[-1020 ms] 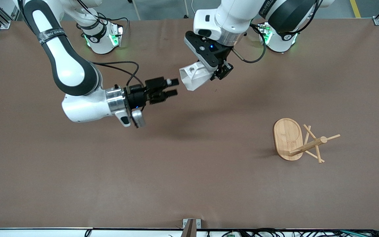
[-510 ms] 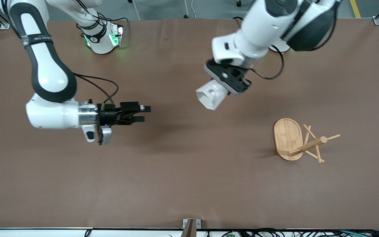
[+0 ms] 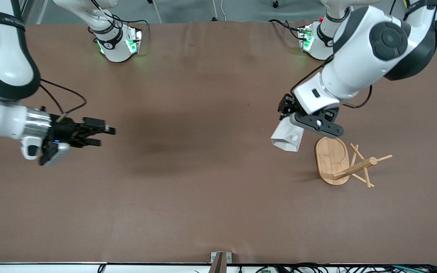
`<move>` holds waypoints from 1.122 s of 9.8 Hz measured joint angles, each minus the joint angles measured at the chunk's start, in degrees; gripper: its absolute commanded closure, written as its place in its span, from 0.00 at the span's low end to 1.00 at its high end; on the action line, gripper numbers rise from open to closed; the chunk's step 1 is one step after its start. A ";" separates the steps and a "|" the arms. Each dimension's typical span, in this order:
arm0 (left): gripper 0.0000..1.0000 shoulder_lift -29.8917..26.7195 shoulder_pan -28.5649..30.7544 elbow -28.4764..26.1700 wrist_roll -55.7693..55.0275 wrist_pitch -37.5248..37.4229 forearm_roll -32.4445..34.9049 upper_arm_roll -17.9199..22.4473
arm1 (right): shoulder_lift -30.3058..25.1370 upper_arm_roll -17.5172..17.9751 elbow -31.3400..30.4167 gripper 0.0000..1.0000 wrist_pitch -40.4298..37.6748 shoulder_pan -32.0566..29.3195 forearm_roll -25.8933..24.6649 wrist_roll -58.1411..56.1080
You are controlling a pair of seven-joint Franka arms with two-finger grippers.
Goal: Hang cup on rack
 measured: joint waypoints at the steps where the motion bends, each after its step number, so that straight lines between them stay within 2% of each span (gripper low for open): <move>1: 1.00 0.10 1.74 -2.44 -0.30 1.07 0.26 0.01 | -1.33 -1.41 0.02 0.00 0.00 -0.03 -4.26 0.32; 4: 1.00 -0.72 6.48 -10.60 -2.38 7.24 0.81 -0.05 | -6.59 -2.78 0.16 0.00 -1.16 0.00 -18.27 3.64; 7: 1.00 -1.94 9.99 -15.62 -2.44 9.13 1.50 -0.03 | -11.76 -3.22 0.20 0.00 -4.60 0.04 -25.59 10.79; 9: 1.00 -1.95 11.76 -17.03 -2.20 9.46 3.30 -0.04 | -13.92 -3.21 0.76 0.00 -8.66 0.09 -27.56 15.79; 11: 1.00 -1.95 12.28 -17.39 -0.86 9.47 3.84 -0.05 | -14.48 -2.76 5.52 0.00 -15.11 0.58 -33.72 17.10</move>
